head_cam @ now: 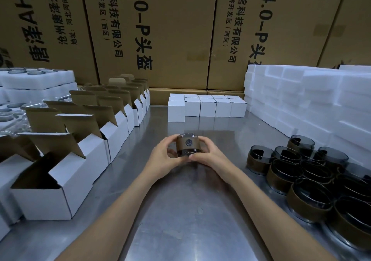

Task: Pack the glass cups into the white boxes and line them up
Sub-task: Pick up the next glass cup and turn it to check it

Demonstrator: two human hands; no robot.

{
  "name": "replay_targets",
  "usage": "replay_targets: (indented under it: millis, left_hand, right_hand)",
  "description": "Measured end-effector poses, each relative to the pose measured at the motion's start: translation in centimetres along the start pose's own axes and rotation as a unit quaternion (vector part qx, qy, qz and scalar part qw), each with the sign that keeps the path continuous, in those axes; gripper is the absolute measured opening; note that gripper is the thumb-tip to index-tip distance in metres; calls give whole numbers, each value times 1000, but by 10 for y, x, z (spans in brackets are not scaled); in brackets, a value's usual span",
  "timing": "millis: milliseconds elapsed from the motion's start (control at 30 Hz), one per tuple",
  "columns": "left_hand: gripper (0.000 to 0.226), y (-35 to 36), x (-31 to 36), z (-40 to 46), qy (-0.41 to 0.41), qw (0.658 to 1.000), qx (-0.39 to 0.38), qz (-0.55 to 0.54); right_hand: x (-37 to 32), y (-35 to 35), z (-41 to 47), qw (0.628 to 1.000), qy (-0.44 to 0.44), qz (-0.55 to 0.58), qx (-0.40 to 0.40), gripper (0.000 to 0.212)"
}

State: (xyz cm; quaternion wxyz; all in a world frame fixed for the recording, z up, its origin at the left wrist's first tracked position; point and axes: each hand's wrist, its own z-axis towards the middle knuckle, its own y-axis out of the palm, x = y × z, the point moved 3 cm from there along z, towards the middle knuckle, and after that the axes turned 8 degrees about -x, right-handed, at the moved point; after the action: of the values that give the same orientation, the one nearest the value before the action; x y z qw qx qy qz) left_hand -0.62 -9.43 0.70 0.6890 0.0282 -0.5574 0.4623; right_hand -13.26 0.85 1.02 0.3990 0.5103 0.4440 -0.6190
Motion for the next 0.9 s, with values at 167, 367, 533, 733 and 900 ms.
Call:
replay_targets:
  millis: [167, 367, 533, 733, 900]
  left_hand:
    - [67, 1, 7, -2, 72, 988, 11, 134]
    - [61, -1, 4, -2, 55, 989, 20, 137]
    - [63, 0, 4, -1, 46, 995, 11, 92]
    - [65, 2, 9, -2, 99, 972, 27, 213]
    - [60, 0, 2, -2, 36, 989, 35, 139]
  right_hand:
    - [5, -2, 2, 994, -27, -78, 72, 70]
    - [7, -2, 4, 990, -72, -107, 54, 79]
    - [10, -3, 7, 993, -82, -41, 75, 73]
    - [10, -1, 6, 987, -100, -86, 95, 69]
    - [5, 1, 4, 995, -83, -44, 23, 79]
